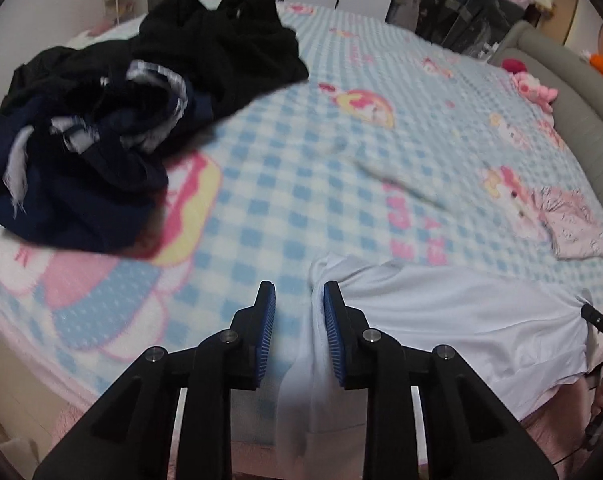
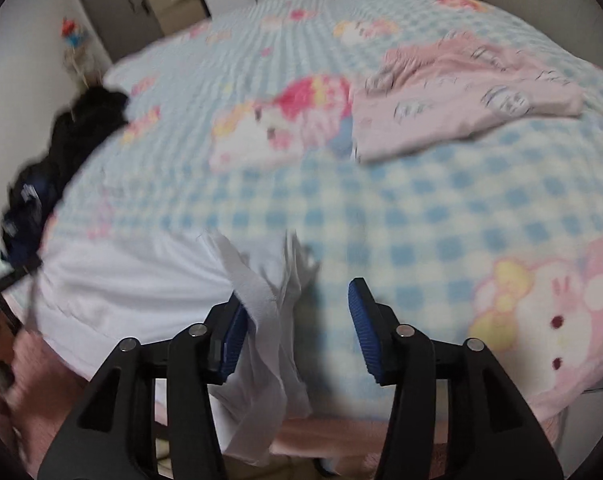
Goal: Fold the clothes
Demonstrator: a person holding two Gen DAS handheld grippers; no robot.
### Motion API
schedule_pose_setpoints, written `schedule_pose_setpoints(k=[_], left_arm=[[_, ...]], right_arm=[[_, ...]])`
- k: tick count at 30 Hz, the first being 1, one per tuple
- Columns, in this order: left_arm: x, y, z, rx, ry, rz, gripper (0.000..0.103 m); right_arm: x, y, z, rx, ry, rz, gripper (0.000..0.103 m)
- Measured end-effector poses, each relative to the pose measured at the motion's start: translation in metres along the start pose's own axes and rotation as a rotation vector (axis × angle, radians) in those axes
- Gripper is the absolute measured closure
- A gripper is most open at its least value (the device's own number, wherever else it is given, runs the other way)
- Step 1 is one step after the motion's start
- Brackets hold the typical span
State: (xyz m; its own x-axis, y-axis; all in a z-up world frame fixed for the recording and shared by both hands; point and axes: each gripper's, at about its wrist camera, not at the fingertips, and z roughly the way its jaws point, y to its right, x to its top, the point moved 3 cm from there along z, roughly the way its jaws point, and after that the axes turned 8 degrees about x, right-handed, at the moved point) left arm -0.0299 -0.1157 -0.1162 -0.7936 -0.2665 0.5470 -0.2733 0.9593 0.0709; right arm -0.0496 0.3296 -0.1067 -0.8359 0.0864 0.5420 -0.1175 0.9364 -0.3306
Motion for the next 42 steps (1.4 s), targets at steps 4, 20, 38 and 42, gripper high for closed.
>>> schedule_pose_setpoints(k=[4, 20, 38, 42], left_arm=[[0.011, -0.005, -0.007, -0.156, 0.041, -0.113, 0.076], [0.022, 0.005, 0.043, -0.168, -0.049, -0.109, 0.096], [-0.039, 0.056, -0.017, -0.284, -0.063, 0.061, 0.098], [-0.060, 0.042, 0.010, -0.113, -0.127, 0.082, 0.098]], right_arm=[[0.015, 0.010, 0.000, 0.098, 0.046, 0.114, 0.052], [0.024, -0.010, 0.057, 0.130, -0.110, 0.029, 0.092], [0.002, -0.047, -0.012, 0.150, 0.037, -0.023, 0.075], [-0.035, -0.052, 0.013, 0.152, -0.064, -0.017, 0.078]])
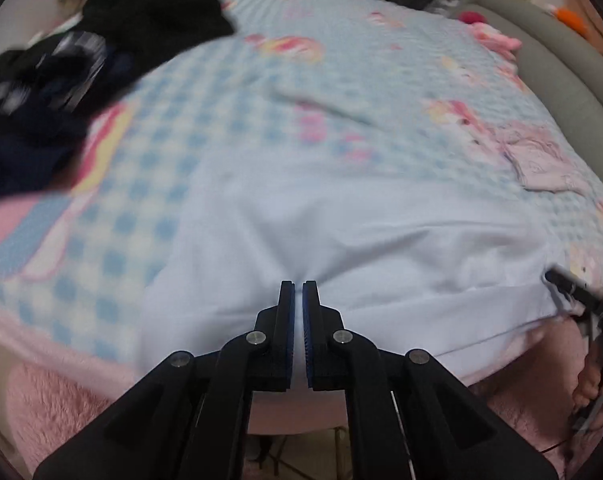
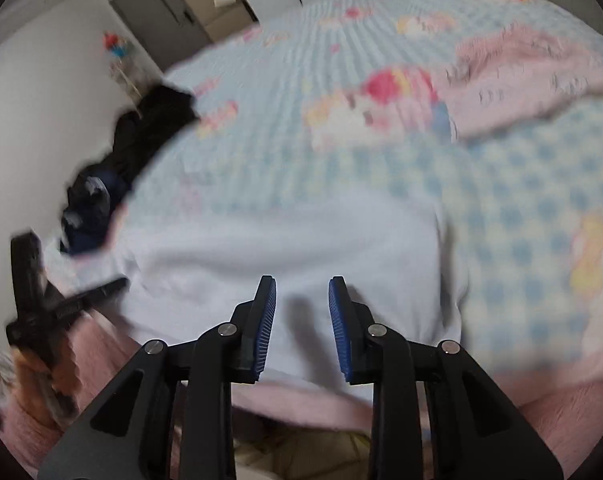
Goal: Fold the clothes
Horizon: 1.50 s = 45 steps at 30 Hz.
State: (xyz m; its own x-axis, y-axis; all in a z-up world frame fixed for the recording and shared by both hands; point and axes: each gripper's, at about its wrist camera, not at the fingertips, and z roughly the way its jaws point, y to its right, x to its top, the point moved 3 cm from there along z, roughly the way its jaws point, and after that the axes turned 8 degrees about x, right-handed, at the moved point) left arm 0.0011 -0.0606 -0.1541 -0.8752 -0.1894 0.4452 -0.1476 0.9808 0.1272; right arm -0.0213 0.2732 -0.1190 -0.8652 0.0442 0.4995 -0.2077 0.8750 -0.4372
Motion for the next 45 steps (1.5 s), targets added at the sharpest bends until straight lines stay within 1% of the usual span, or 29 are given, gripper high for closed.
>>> schedule_pose_setpoints(k=[1, 2, 4, 5, 6, 7, 8, 9, 10, 11, 12, 13, 14, 15, 16, 17, 20, 21, 22, 26, 29, 32, 34, 36, 38, 41, 43, 44, 45], left_arm=[[-0.002, -0.013, -0.001, -0.040, -0.006, -0.045, 0.098], [-0.002, -0.023, -0.005, -0.047, -0.004, -0.072, 0.098], [-0.001, -0.034, -0.013, -0.022, 0.013, -0.072, 0.098], [-0.002, -0.036, -0.019, -0.038, 0.023, -0.072, 0.098], [-0.004, -0.035, -0.025, -0.067, 0.036, -0.074, 0.098], [-0.008, -0.031, -0.031, -0.097, 0.039, -0.067, 0.098], [-0.012, -0.026, -0.037, -0.127, 0.042, -0.058, 0.098], [-0.016, -0.019, -0.043, -0.173, 0.038, -0.046, 0.097], [-0.020, -0.008, -0.043, -0.191, 0.028, -0.027, 0.097], [-0.024, 0.003, -0.044, -0.207, 0.018, -0.007, 0.095], [-0.028, 0.013, -0.044, -0.224, 0.007, 0.013, 0.089], [-0.034, 0.023, -0.044, -0.211, 0.006, 0.045, 0.085], [-0.037, 0.033, -0.042, -0.187, 0.009, 0.084, 0.070], [-0.038, 0.043, -0.039, -0.154, 0.016, 0.123, 0.061], [-0.041, 0.050, -0.037, -0.114, 0.019, 0.158, 0.060], [-0.043, 0.057, -0.035, -0.064, 0.015, 0.206, 0.060], [-0.049, 0.070, -0.033, 0.076, 0.029, 0.323, 0.060], [-0.050, 0.072, -0.034, 0.080, 0.036, 0.336, 0.060], [-0.050, 0.072, -0.035, 0.082, 0.040, 0.341, 0.060], [-0.047, 0.073, -0.036, 0.096, 0.044, 0.357, 0.060], [-0.041, 0.077, -0.047, 0.076, 0.088, 0.347, 0.060], [-0.038, 0.085, -0.044, 0.093, 0.107, 0.396, 0.059], [-0.042, 0.092, -0.031, 0.140, 0.062, 0.473, 0.058], [-0.049, 0.098, -0.026, 0.187, 0.064, 0.549, 0.058], [-0.049, 0.099, -0.027, 0.199, 0.081, 0.547, 0.058], [-0.040, 0.097, -0.030, 0.190, 0.108, 0.496, 0.058], [-0.034, 0.095, -0.034, 0.176, 0.134, 0.460, 0.059], [-0.032, 0.095, -0.036, 0.169, 0.147, 0.442, 0.073], [-0.029, 0.094, -0.038, 0.161, 0.160, 0.424, 0.092]], right_arm=[[-0.009, 0.007, 0.005, -0.052, -0.025, -0.007, 0.082], [-0.018, 0.020, 0.004, -0.076, -0.035, -0.001, 0.095], [-0.026, 0.037, -0.008, -0.092, -0.018, 0.040, 0.101], [-0.025, 0.034, -0.014, -0.104, -0.007, 0.024, 0.101], [-0.025, 0.029, -0.020, -0.117, 0.004, 0.007, 0.098], [-0.024, 0.025, -0.026, -0.130, 0.014, -0.010, 0.087], [-0.024, 0.021, -0.032, -0.142, 0.025, -0.026, 0.081], [-0.024, 0.017, -0.039, -0.155, 0.036, -0.043, 0.080], [-0.025, 0.008, -0.041, -0.110, 0.037, -0.055, 0.077], [-0.027, -0.003, -0.040, -0.057, 0.032, -0.063, 0.072], [-0.029, -0.013, -0.039, -0.003, 0.027, -0.071, 0.069], [-0.032, -0.024, -0.031, -0.015, 0.010, -0.115, 0.063], [-0.035, -0.035, -0.022, -0.028, -0.007, -0.160, 0.061], [-0.038, -0.046, -0.014, -0.042, -0.025, -0.205, 0.060], [-0.041, -0.057, -0.005, -0.055, -0.042, -0.250, 0.056], [-0.045, -0.068, 0.006, -0.103, -0.075, -0.313, 0.049], [-0.060, -0.085, 0.024, -0.232, -0.099, -0.468, 0.036], [-0.064, -0.089, 0.029, -0.265, -0.097, -0.511, 0.035], [-0.066, -0.091, 0.031, -0.272, -0.094, -0.525, 0.034], [-0.064, -0.086, 0.038, -0.255, -0.106, -0.476, 0.034], [-0.058, -0.086, 0.031, -0.206, -0.085, -0.426, 0.034], [-0.056, -0.085, 0.024, -0.195, -0.070, -0.390, 0.034], [-0.058, -0.081, 0.032, -0.213, -0.111, -0.401, 0.034], [-0.062, -0.080, 0.036, -0.232, -0.136, -0.428, 0.033], [-0.067, -0.082, 0.038, -0.251, -0.145, -0.470, 0.034], [-0.061, -0.078, 0.031, -0.216, -0.107, -0.420, 0.034], [-0.055, -0.077, 0.030, -0.206, -0.090, -0.417, 0.034], [-0.052, -0.078, 0.031, -0.201, -0.085, -0.425, 0.035], [-0.049, -0.078, 0.031, -0.196, -0.081, -0.432, 0.040]])
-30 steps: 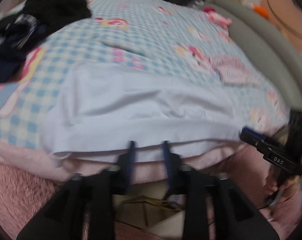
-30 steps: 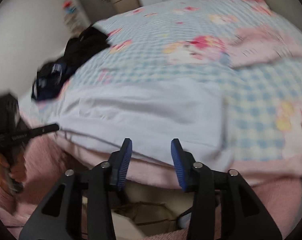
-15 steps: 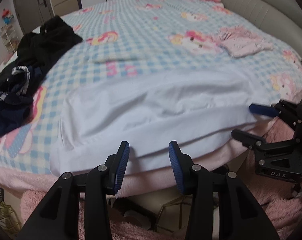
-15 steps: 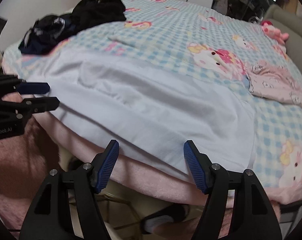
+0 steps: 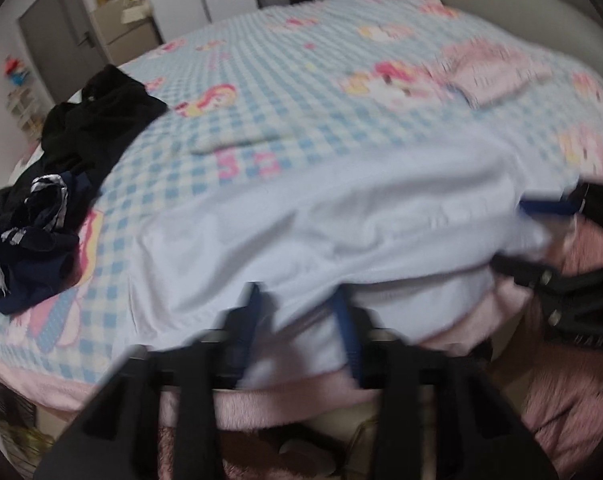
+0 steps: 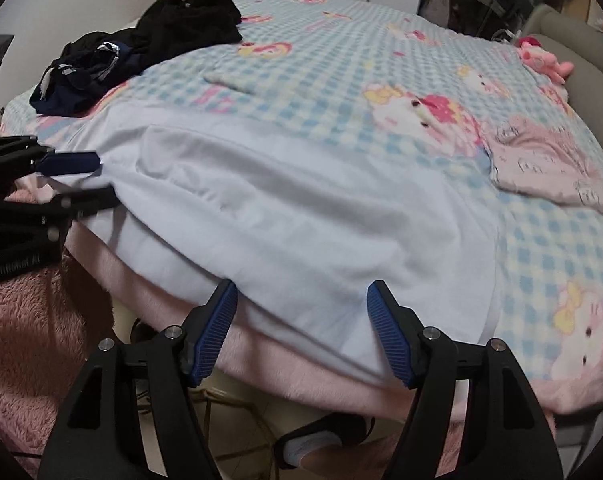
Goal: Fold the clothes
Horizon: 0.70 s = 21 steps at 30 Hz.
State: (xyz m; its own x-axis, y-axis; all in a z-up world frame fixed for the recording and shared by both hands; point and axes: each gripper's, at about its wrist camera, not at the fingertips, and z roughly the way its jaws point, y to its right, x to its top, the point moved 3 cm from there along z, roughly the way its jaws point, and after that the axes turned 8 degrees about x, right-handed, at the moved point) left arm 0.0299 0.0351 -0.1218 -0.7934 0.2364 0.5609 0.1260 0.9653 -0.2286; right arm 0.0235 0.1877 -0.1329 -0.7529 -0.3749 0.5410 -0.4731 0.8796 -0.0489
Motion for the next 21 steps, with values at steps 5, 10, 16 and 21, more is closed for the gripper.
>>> schedule_pose_setpoints(k=[5, 10, 16, 21], left_arm=[[-0.001, 0.002, -0.010, -0.016, 0.049, 0.010, 0.101], [-0.005, -0.002, -0.027, -0.030, 0.069, 0.020, 0.101], [-0.022, 0.000, -0.021, -0.100, -0.014, 0.020, 0.101], [-0.034, -0.023, -0.002, -0.194, -0.127, -0.109, 0.089]], right_arm=[[0.004, -0.002, 0.000, 0.011, -0.001, -0.080, 0.088], [0.002, 0.000, -0.017, 0.007, 0.038, -0.063, 0.096], [-0.014, 0.010, -0.016, 0.012, -0.014, 0.005, 0.095], [-0.024, 0.015, -0.008, 0.054, -0.097, 0.038, 0.082]])
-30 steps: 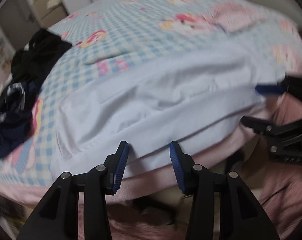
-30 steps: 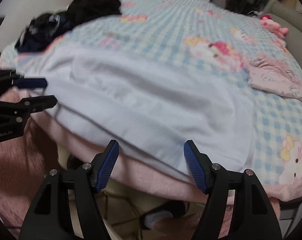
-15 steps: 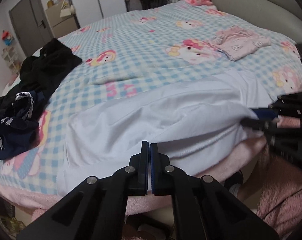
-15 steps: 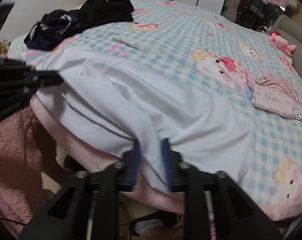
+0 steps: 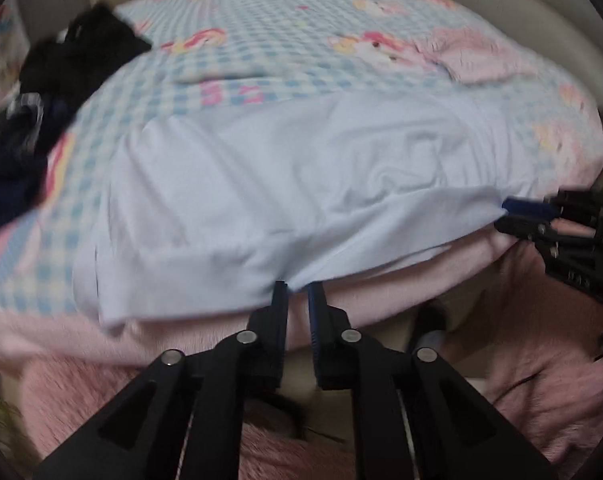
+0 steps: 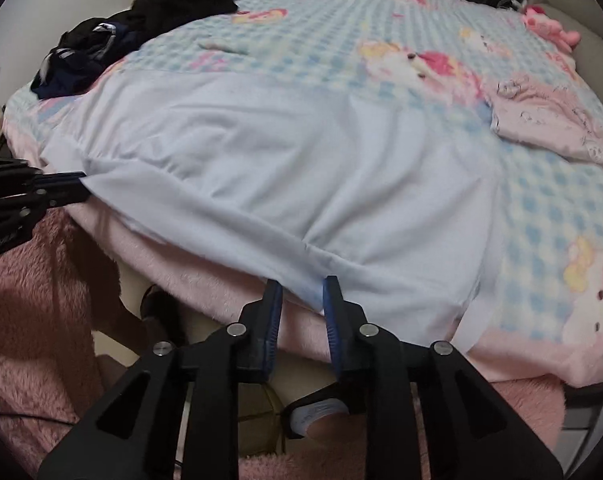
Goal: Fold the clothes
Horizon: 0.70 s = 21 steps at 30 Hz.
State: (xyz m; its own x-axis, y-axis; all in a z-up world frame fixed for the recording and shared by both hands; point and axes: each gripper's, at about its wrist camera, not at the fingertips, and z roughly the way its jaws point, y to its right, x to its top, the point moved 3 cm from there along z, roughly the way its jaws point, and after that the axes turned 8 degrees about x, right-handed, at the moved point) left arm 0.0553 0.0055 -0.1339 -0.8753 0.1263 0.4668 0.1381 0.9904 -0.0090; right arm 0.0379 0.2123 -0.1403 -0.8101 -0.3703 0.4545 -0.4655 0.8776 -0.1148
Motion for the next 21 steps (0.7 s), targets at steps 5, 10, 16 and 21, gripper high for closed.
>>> schedule_pose_setpoints(k=[5, 10, 16, 21], left_arm=[[0.013, -0.041, -0.044, -0.104, 0.202, -0.140, 0.052], [0.052, -0.060, -0.023, -0.037, 0.245, -0.217, 0.051], [0.040, -0.081, 0.032, 0.083, 0.097, -0.285, 0.069], [0.020, -0.119, 0.007, 0.065, 0.133, -0.465, 0.069]], right_arm=[[0.019, 0.000, -0.050, 0.154, 0.146, 0.016, 0.073], [0.060, 0.015, -0.030, 0.146, 0.184, 0.093, 0.064], [0.061, 0.036, 0.019, 0.002, 0.101, 0.148, 0.067], [0.035, 0.076, -0.009, -0.076, 0.140, 0.274, 0.067]])
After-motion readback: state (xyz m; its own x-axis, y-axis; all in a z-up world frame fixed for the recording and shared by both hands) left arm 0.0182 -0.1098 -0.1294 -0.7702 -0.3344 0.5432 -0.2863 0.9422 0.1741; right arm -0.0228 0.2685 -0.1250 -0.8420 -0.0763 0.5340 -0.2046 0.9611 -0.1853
